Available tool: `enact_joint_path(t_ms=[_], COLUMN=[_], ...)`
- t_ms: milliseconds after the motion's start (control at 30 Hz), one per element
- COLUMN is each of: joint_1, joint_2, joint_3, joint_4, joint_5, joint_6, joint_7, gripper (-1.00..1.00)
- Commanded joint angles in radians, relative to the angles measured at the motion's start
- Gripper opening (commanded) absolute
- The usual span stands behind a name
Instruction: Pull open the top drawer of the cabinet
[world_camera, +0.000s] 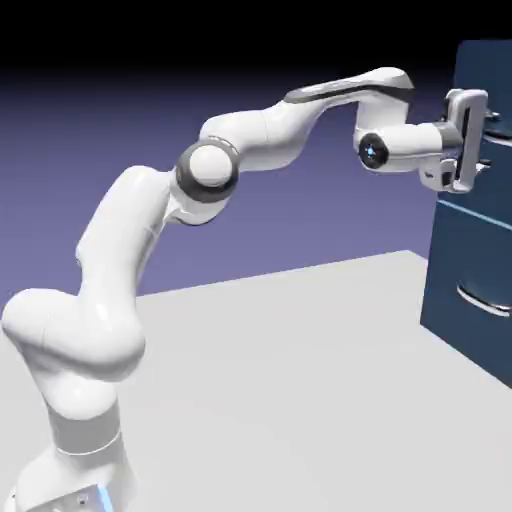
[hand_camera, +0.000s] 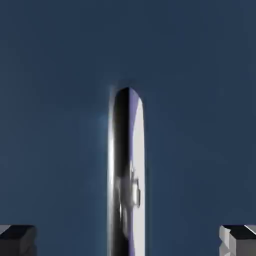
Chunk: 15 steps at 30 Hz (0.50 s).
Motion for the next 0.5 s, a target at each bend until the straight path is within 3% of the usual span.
enact_joint_path(t_ms=[0,467], joint_1=[-0.007,-0.108], joint_2=[-0.018,-0.272], joint_3=[-0.015,-0.231], joint_4=[0.017,0.248], joint_5=[-0.021,-0.315], joint_6=[-0.004,-0.063], joint_7=[0.044,0.652], gripper=[0.00,0.00])
